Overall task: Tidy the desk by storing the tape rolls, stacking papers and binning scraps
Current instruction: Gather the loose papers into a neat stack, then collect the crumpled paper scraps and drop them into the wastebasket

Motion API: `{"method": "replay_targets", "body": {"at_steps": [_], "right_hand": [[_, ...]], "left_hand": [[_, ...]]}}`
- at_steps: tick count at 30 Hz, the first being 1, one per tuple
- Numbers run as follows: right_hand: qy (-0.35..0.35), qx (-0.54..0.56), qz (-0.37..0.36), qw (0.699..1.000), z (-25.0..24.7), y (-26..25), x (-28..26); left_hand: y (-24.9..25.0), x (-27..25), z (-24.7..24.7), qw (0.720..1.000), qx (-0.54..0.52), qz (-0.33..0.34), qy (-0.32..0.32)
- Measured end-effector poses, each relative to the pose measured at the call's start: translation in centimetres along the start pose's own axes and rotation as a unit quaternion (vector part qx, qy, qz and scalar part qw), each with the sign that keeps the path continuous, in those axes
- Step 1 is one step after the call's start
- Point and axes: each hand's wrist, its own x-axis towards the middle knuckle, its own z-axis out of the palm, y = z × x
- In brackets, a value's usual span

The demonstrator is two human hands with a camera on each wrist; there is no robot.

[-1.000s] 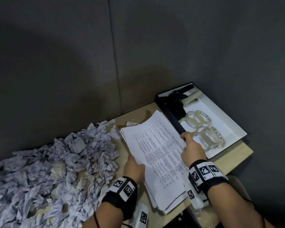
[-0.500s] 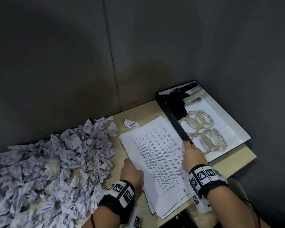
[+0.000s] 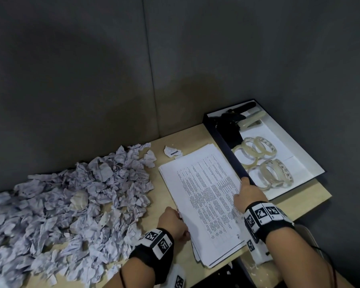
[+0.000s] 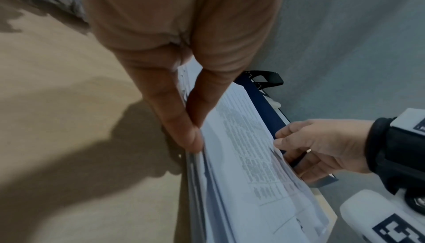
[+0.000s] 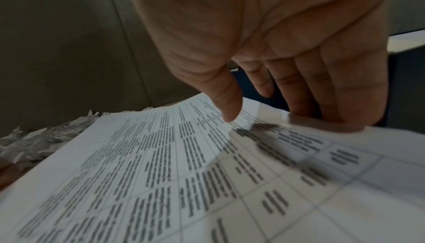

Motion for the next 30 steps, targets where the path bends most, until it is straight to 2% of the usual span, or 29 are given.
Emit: {"method": "replay_targets", "body": {"at_steps": [3,7,12,17,19,21,26,30], "right_hand": [[-0.010,-0.025,0.011,1.000,-0.2,-0.4,-0.6],[0.021,-0.087,-0.035,0.995,0.0,-1.3,-1.2],[-0.031,-0.069,-0.101,0.992,0.7,-2.6,-1.3],[-0.030,-0.079,-0.093,0.992,0.4,-3.7,-1.3],[-0.015,-0.062,-0.117,0.991,0.0,-5.1,-1.3],[-0.005,-0.044,-0.150,0.988,0.0,-7.0,-1.5],[-0.025,0.000,-0.235,0.972,0.8,-13.6,-2.8],[-0.084,0.054,-0.350,0.931,2.8,-18.5,-5.1]], "left_hand": [[-0.3,0.3,-0.2,1.000,-0.012,-0.013,-0.005],[0.7,1.4,-1.3,0.995,0.071,0.049,0.060],[2.2,1.5,-2.2,0.993,0.085,0.063,0.060],[1.6,1.4,-3.4,0.993,0.069,0.081,0.058],[1.2,1.1,-5.1,0.990,0.062,0.099,0.076],[0.5,0.7,-7.3,0.987,0.056,0.110,0.102],[-1.9,-1.6,-13.5,0.967,0.047,0.120,0.219],[-5.6,-3.4,-17.7,0.948,0.088,0.097,0.290]]}}
